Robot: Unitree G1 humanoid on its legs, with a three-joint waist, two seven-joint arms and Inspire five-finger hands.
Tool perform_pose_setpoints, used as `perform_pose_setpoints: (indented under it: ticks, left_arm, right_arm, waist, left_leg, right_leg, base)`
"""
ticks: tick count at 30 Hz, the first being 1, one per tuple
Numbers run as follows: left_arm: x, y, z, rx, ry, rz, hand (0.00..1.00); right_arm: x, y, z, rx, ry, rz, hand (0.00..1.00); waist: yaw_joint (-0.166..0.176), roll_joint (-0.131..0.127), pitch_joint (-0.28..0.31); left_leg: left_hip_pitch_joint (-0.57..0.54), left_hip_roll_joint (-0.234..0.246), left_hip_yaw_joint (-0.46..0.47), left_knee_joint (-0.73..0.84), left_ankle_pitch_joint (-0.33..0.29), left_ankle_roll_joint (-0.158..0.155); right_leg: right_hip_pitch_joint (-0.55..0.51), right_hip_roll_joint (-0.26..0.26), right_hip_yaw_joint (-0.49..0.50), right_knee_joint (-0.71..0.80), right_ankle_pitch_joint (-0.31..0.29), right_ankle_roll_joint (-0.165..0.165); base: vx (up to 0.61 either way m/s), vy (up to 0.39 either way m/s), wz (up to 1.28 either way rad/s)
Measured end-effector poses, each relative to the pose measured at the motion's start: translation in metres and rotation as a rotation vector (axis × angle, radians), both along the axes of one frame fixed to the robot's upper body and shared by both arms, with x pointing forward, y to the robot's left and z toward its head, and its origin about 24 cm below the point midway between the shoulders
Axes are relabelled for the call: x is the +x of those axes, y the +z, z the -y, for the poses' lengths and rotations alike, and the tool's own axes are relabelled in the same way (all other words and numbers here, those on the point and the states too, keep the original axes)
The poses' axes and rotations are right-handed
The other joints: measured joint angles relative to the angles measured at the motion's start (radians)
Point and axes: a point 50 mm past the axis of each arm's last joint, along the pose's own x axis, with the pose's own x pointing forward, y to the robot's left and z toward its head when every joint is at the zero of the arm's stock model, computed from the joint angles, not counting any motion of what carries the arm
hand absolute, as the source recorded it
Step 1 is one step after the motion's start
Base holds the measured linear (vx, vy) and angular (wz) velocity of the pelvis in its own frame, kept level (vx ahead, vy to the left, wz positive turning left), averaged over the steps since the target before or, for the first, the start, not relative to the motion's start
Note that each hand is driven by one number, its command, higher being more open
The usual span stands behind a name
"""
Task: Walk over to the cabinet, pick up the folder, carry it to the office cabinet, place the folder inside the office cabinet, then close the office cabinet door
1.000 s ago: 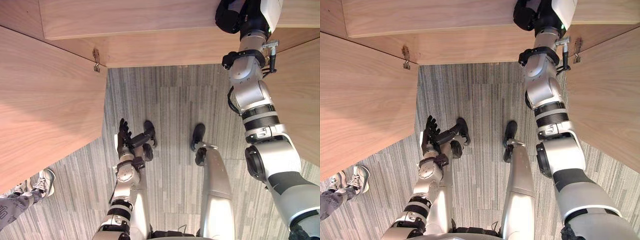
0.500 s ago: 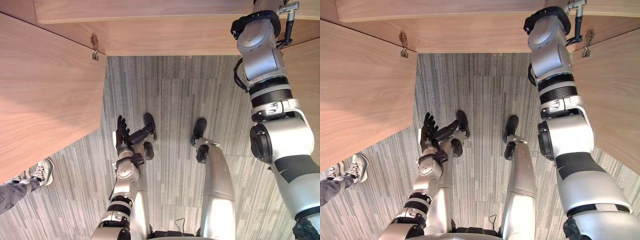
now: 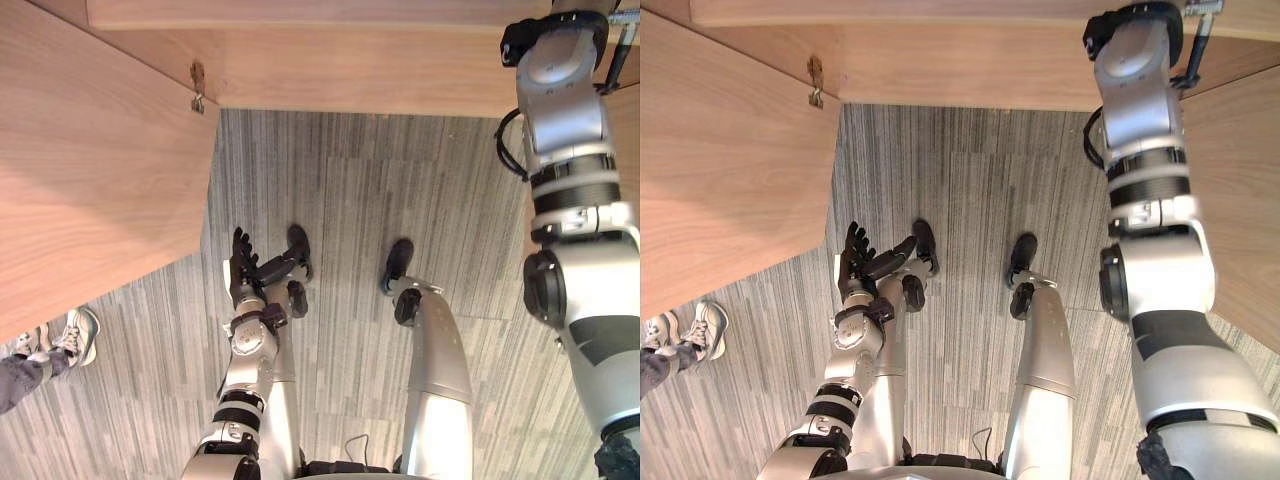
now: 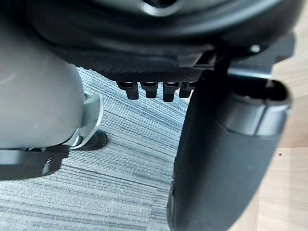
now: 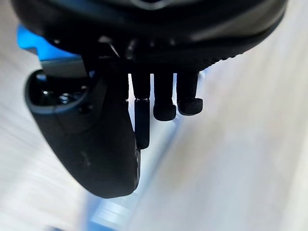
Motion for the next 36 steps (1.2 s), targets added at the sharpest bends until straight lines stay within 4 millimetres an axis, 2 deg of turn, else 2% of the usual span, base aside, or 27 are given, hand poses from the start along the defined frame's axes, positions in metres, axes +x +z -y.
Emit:
perform_pose_setpoints:
  ticks: [1, 3, 4, 6, 7, 8, 9, 11, 13, 14, 15, 16, 18, 20, 21, 23, 30, 33, 36]
  left_arm:
    - [-0.004, -0.007, 0.000, 0.001, -0.003, -0.039, 1.00]
    - [-0.013, -0.019, -0.003, 0.012, 0.000, -0.089, 1.00]
    - [-0.016, -0.022, -0.003, 0.017, -0.001, -0.104, 1.00]
    - [-0.030, -0.036, -0.008, 0.046, 0.000, -0.170, 1.00]
    - [-0.032, -0.038, -0.009, 0.050, -0.001, -0.178, 1.00]
    - [-0.040, -0.047, -0.012, 0.081, -0.010, -0.219, 1.00]
    - [-0.048, -0.059, -0.013, 0.108, -0.031, -0.276, 1.00]
    - [-0.056, -0.069, -0.014, 0.137, -0.057, -0.327, 1.00]
    - [-0.068, -0.082, -0.019, 0.162, -0.088, -0.400, 1.00]
    - [-0.071, -0.085, -0.019, 0.169, -0.097, -0.417, 1.00]
    - [-0.078, -0.091, -0.022, 0.193, -0.114, -0.451, 1.00]
    - [-0.081, -0.093, -0.024, 0.202, -0.119, -0.462, 1.00]
    - [-0.093, -0.099, -0.033, 0.221, -0.117, -0.499, 1.00]
    - [-0.102, -0.105, -0.038, 0.241, -0.120, -0.536, 1.00]
    - [-0.112, -0.112, -0.042, 0.269, -0.134, -0.583, 1.00]
    - [-0.121, -0.119, -0.043, 0.286, -0.152, -0.630, 1.00]
    - [-0.157, -0.139, -0.033, 0.262, -0.222, -0.771, 1.00]
    - [-0.168, -0.145, -0.035, 0.264, -0.231, -0.825, 1.00]
    - [-0.173, -0.147, -0.038, 0.273, -0.234, -0.848, 1.00]
  right_arm:
    - [-0.010, -0.019, -0.009, -0.007, 0.049, 0.020, 0.00]
    - [-0.032, -0.062, -0.022, -0.021, 0.119, 0.038, 0.00]
    - [-0.038, -0.076, -0.024, -0.015, 0.138, 0.027, 0.00]
    - [-0.056, -0.142, -0.028, 0.022, 0.180, -0.115, 0.00]
    - [-0.058, -0.152, -0.027, 0.030, 0.181, -0.145, 0.00]
    - [-0.067, -0.195, -0.023, 0.063, 0.180, -0.296, 0.00]
    - [-0.075, -0.238, -0.021, 0.085, 0.189, -0.462, 0.00]
    - [-0.081, -0.273, -0.021, 0.097, 0.196, -0.607, 0.00]
    - [-0.097, -0.337, -0.018, 0.135, 0.194, -0.887, 0.00]
    - [-0.102, -0.352, -0.016, 0.147, 0.189, -0.954, 0.00]
    - [-0.121, -0.389, -0.013, 0.194, 0.178, -1.123, 0.00]
    - [-0.129, -0.403, -0.013, 0.220, 0.170, -1.184, 1.00]
    - [-0.164, -0.446, -0.012, 0.326, 0.127, -1.384, 1.00]
    - [-0.183, -0.463, -0.012, 0.395, 0.102, -1.471, 1.00]
    - [-0.198, -0.475, -0.011, 0.447, 0.077, -1.530, 1.00]
    - [-0.211, -0.482, -0.010, 0.485, 0.061, -1.570, 1.00]
    - [-0.228, -0.493, -0.007, 0.634, 0.007, -1.605, 1.00]
    - [-0.236, -0.496, -0.006, 0.723, -0.030, -1.594, 1.00]
    - [-0.242, -0.498, -0.002, 0.770, -0.063, -1.591, 1.00]
  waist:
    - [-0.014, -0.002, -0.001]
    - [-0.023, -0.027, -0.014]
    - [-0.026, -0.034, -0.018]
    - [-0.045, -0.072, -0.043]
    - [-0.049, -0.076, -0.049]
    - [-0.055, -0.095, -0.075]
    - [-0.068, -0.103, -0.103]
    - [-0.081, -0.104, -0.132]
    - [-0.094, -0.114, -0.162]
    - [-0.096, -0.113, -0.170]
    - [-0.098, -0.112, -0.189]
    - [-0.099, -0.112, -0.195]
    - [-0.100, -0.112, -0.239]
    - [-0.103, -0.112, -0.266]
    - [-0.107, -0.112, -0.293]
    - [-0.120, -0.115, -0.316]
    - [-0.123, -0.123, -0.353]
    - [-0.123, -0.130, -0.363]
    - [-0.122, -0.127, -0.380]
  left_leg:
    - [0.055, 0.005, 0.009, 0.001, -0.025, -0.010]
    - [0.163, 0.023, 0.035, -0.018, -0.053, -0.007]
    - [0.196, 0.027, 0.044, -0.030, -0.057, -0.012]
    - [0.333, 0.036, 0.077, -0.095, -0.064, -0.020]
    - [0.349, 0.037, 0.080, -0.104, -0.063, -0.019]
    - [0.423, 0.037, 0.103, -0.151, -0.059, -0.015]
    - [0.491, 0.033, 0.119, -0.208, -0.054, -0.017]
    - [0.539, 0.025, 0.132, -0.262, -0.043, -0.017]
    - [0.649, -0.008, 0.170, -0.367, -0.014, -0.016]
    - [0.671, -0.017, 0.176, -0.390, -0.009, -0.016]
    - [0.733, -0.036, 0.186, -0.447, 0.004, -0.018]
    - [0.760, -0.042, 0.190, -0.470, 0.010, -0.018]
    - [0.841, -0.061, 0.207, -0.547, 0.028, -0.029]
    - [0.892, -0.069, 0.223, -0.586, 0.035, -0.033]
    - [0.934, -0.077, 0.235, -0.620, 0.043, -0.035]
    - [0.974, -0.089, 0.242, -0.661, 0.056, -0.036]
    - [1.141, -0.143, 0.279, -0.862, 0.132, -0.039]
    - [1.157, -0.148, 0.287, -0.866, 0.130, -0.040]
    - [1.178, -0.151, 0.319, -0.866, 0.120, -0.043]
  right_leg:
    - [0.055, 0.005, 0.003, -0.016, -0.015, 0.013]
    - [0.157, 0.016, 0.010, -0.065, -0.026, 0.011]
    - [0.190, 0.017, 0.006, -0.086, -0.024, 0.014]
    - [0.326, 0.021, -0.007, -0.189, 0.009, 0.026]
    - [0.343, 0.025, -0.006, -0.205, 0.017, 0.031]
    - [0.416, 0.039, 0.006, -0.275, 0.050, 0.028]
    - [0.488, 0.053, 0.013, -0.367, 0.084, 0.034]
    - [0.546, 0.063, 0.019, -0.451, 0.119, 0.039]
    - [0.654, 0.065, 0.039, -0.593, 0.176, 0.051]
    - [0.677, 0.064, 0.042, -0.617, 0.184, 0.053]
    - [0.734, 0.061, 0.049, -0.672, 0.201, 0.060]
    - [0.757, 0.059, 0.050, -0.689, 0.205, 0.061]
    - [0.816, 0.056, 0.059, -0.728, 0.212, 0.065]
    - [0.847, 0.056, 0.072, -0.743, 0.213, 0.066]
    - [0.871, 0.056, 0.085, -0.755, 0.214, 0.067]
    - [0.892, 0.053, 0.094, -0.761, 0.215, 0.069]
    - [0.957, 0.049, 0.143, -0.794, 0.224, 0.076]
    - [0.972, 0.046, 0.157, -0.808, 0.219, 0.083]
    - [0.974, 0.049, 0.192, -0.808, 0.221, 0.081]
  base:
    - [-0.03, -0.004, -0.24]
    - [0.00, 0.005, -0.37]
    - [0.06, 0.031, -0.44]
    - [0.11, 0.056, -0.37]
    - [0.15, 0.068, -0.33]
    - [0.21, 0.079, -0.35]
    - [0.21, 0.077, -0.38]
    - [0.18, 0.046, -0.22]
    - [0.19, 0.035, -0.20]
    - [0.19, 0.028, -0.14]
    - [0.16, 0.019, -0.06]
    - [0.16, 0.014, -0.04]
    - [0.11, -0.012, -0.09]
    - [0.08, -0.016, -0.23]
    - [0.06, -0.007, -0.25]
    - [0.01, 0.011, -0.16]
    - [-0.04, 0.036, -0.20]
    - [-0.05, 0.021, -0.09]
    - [-0.02, 0.004, -0.29]
